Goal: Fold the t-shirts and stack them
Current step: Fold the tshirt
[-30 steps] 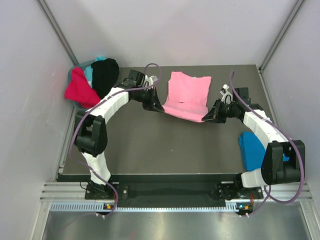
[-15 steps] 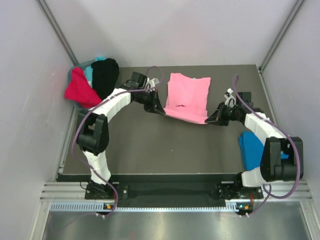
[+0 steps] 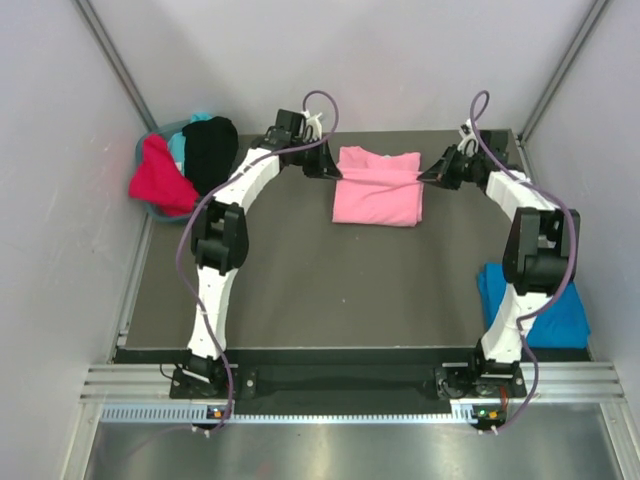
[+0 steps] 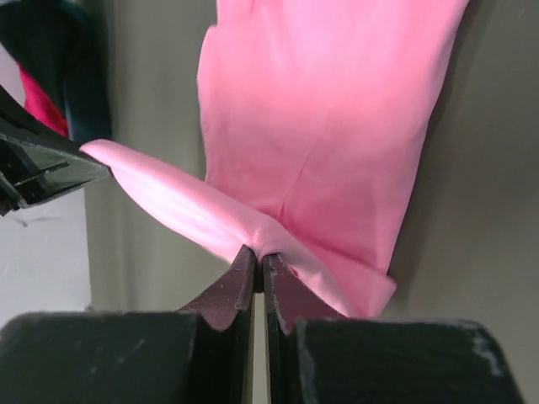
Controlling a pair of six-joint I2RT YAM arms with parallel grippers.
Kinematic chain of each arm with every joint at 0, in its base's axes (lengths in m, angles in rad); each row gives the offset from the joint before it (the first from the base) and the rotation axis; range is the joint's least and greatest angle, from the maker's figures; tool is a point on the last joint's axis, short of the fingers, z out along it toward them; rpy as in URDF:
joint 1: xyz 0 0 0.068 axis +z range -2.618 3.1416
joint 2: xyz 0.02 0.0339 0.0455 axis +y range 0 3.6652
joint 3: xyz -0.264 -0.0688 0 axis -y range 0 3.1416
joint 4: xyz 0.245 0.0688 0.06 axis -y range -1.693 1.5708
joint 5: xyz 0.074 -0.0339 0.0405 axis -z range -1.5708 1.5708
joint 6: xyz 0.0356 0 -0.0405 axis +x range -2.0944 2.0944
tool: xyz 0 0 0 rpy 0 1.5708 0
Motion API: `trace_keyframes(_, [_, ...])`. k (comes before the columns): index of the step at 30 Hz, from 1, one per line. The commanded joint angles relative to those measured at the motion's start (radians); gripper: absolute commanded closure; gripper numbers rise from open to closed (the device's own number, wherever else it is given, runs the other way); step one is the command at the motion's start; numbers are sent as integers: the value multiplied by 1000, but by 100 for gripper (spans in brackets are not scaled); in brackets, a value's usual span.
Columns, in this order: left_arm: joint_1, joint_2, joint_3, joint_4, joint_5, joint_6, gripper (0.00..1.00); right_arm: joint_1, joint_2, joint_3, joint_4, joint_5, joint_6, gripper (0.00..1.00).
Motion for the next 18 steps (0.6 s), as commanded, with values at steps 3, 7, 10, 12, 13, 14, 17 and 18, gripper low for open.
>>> trace_keyframes(3, [15,147,187,112,-32,38,100,-28,154,185,107,25,-28,100])
trace_keyframes(7, [20,246,325,207,-78,44,100,-29,257,309,138,42,-28,100])
trace_keyframes(10, [23,262,346,268,-117,44,100,-26,324,403,145,45,-20,100])
trace_keyframes(12, [26,279,354,331,-134,40,100,-23,364,460,150,50,-17,100])
trace_keyframes(13, [28,285,360,353,-140,34,100,-22,375,475,155,53,-15,100])
trace_keyframes(14, [28,299,366,368,-144,24,100,-19,396,491,159,59,-12,100])
trace_keyframes(17, [31,328,394,416,-157,17,100,-11,441,532,175,65,-2,99])
trace_keyframes(18, [32,333,396,440,-163,14,100,-9,455,549,184,65,3,99])
